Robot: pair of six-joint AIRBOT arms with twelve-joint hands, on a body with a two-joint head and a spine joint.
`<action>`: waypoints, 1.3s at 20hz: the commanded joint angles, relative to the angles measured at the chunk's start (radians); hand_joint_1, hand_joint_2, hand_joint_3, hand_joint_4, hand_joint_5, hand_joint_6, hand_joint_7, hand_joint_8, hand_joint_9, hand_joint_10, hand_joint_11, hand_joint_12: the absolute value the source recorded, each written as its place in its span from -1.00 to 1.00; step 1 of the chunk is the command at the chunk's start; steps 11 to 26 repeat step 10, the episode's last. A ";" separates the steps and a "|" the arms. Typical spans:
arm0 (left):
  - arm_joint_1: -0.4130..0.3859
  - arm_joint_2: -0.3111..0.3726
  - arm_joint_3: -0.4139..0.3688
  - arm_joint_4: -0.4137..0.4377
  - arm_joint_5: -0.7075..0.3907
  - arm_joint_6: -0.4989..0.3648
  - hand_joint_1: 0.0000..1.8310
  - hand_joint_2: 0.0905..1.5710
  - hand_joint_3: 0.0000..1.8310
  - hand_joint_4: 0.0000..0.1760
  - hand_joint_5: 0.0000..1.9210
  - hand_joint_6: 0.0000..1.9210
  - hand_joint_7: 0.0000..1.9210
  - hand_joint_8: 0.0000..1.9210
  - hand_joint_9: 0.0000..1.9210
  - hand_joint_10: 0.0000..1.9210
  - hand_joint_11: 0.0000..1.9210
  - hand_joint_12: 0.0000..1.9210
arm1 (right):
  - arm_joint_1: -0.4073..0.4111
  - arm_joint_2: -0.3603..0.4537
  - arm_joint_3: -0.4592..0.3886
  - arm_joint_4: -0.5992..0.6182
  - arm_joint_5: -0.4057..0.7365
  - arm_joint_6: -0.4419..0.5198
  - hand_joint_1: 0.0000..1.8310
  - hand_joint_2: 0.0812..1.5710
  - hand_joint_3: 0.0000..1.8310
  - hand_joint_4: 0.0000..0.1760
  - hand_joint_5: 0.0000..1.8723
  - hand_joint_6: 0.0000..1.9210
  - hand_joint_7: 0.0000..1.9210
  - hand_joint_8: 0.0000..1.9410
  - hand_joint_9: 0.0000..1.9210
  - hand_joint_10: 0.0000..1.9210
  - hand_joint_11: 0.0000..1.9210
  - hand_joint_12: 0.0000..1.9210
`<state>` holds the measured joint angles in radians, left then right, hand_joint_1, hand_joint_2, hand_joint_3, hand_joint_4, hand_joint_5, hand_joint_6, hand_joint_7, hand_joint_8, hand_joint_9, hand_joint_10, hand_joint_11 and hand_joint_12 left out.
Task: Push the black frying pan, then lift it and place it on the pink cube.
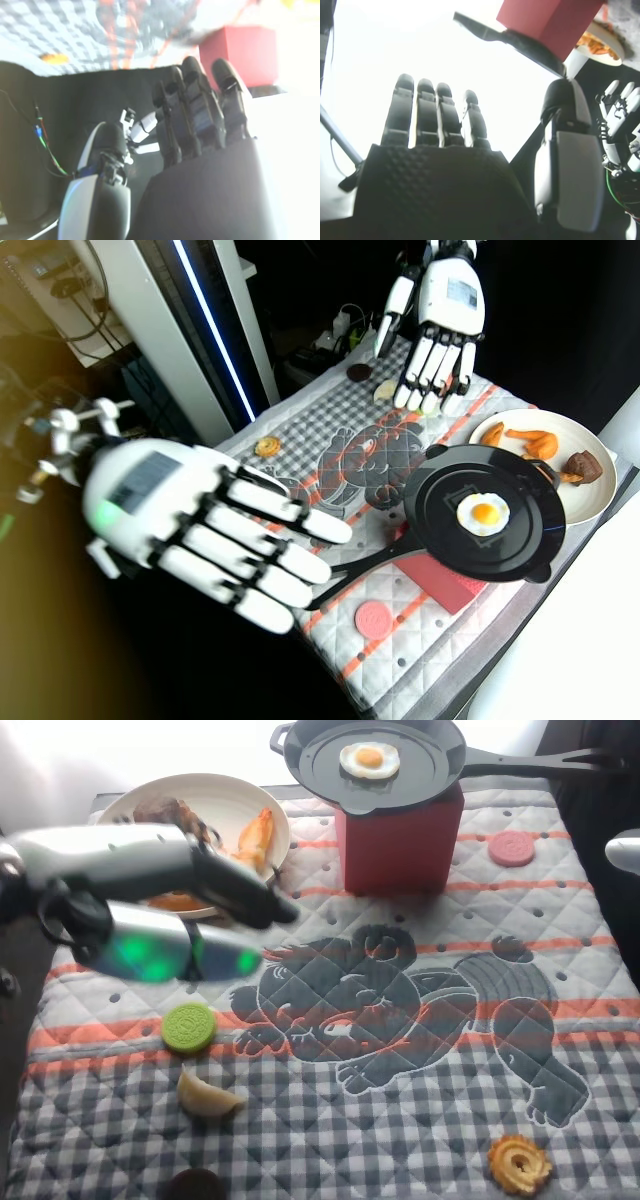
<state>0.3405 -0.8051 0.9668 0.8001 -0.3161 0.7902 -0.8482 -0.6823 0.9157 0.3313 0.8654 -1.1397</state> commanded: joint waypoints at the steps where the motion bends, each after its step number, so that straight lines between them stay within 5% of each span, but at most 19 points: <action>1: -0.010 0.026 0.004 -0.098 -0.101 0.036 -0.64 0.62 -0.99 -0.77 -0.48 -0.99 -0.36 -1.00 -0.40 -0.99 -1.00 0.13 | -0.011 0.011 -0.002 -0.022 0.196 0.053 -0.43 0.36 -1.00 0.42 -1.00 -1.00 -1.00 -1.00 -1.00 -1.00 -1.00 -1.00; 2: -0.010 0.037 0.004 -0.185 -0.125 0.099 -0.64 0.63 -0.99 -0.55 -0.51 -1.00 -0.40 -1.00 -0.44 -1.00 -1.00 0.09 | -0.050 0.021 -0.006 -0.033 0.258 0.110 -0.41 0.37 -1.00 0.40 -1.00 -1.00 -1.00 -1.00 -1.00 -1.00 -1.00 -1.00; 3: -0.007 0.041 0.005 -0.255 -0.146 0.158 -0.49 0.59 -1.00 -1.00 -0.48 -0.99 -0.34 -0.99 -0.37 -0.97 -0.98 0.39 | -0.070 0.031 -0.017 -0.033 0.305 0.118 -0.39 0.36 -1.00 0.36 -1.00 -1.00 -1.00 -1.00 -1.00 -1.00 -1.00 -1.00; 4: 0.002 0.042 0.007 -0.335 -0.175 0.216 -0.49 0.57 -1.00 -0.83 -0.54 -1.00 -0.43 -1.00 -0.45 -0.99 -1.00 0.36 | -0.085 0.041 -0.031 -0.032 0.352 0.118 -0.41 0.35 -1.00 0.32 -1.00 -1.00 -1.00 -1.00 -1.00 -1.00 -1.00 -1.00; 6: 0.051 0.042 0.021 -0.487 -0.269 0.276 -0.48 0.61 -0.99 -1.00 -0.66 -1.00 -0.56 -1.00 -0.55 -0.99 -1.00 0.56 | -0.102 0.053 -0.050 -0.032 0.427 0.118 -0.39 0.34 -1.00 0.33 -1.00 -1.00 -1.00 -1.00 -1.00 -1.00 -1.00 -1.00; 8: 0.144 0.034 0.054 -0.651 -0.420 0.270 -0.16 0.64 -0.99 -1.00 -0.73 -1.00 -0.67 -1.00 -0.63 -0.99 -1.00 0.49 | -0.106 0.055 -0.060 -0.033 0.492 0.118 -0.37 0.36 -1.00 0.14 -1.00 -1.00 -1.00 -1.00 -1.00 -1.00 -1.00 -1.00; 9: 0.177 0.029 0.064 -0.700 -0.491 0.260 -0.13 0.65 -0.99 -0.86 -0.74 -1.00 -0.67 -1.00 -0.59 -0.97 -1.00 0.49 | -0.106 0.057 -0.063 -0.036 0.512 0.118 -0.39 0.41 -0.99 0.12 -1.00 -1.00 -1.00 -1.00 -1.00 -1.00 -1.00 -1.00; 10: 0.212 0.024 0.074 -0.732 -0.546 0.235 -0.23 0.69 -0.98 -0.52 -0.83 -1.00 -0.74 -1.00 -0.64 -0.99 -1.00 0.43 | -0.108 0.059 -0.068 -0.039 0.537 0.118 -0.40 0.43 -0.98 -0.20 -1.00 -1.00 -1.00 -1.00 -1.00 -1.00 -1.00 -1.00; 26: 0.212 0.024 0.074 -0.732 -0.546 0.235 -0.23 0.69 -0.98 -0.52 -0.83 -1.00 -0.74 -1.00 -0.64 -0.99 -1.00 0.43 | -0.108 0.059 -0.068 -0.039 0.537 0.118 -0.40 0.43 -0.98 -0.20 -1.00 -1.00 -1.00 -1.00 -1.00 -1.00 -1.00 -1.00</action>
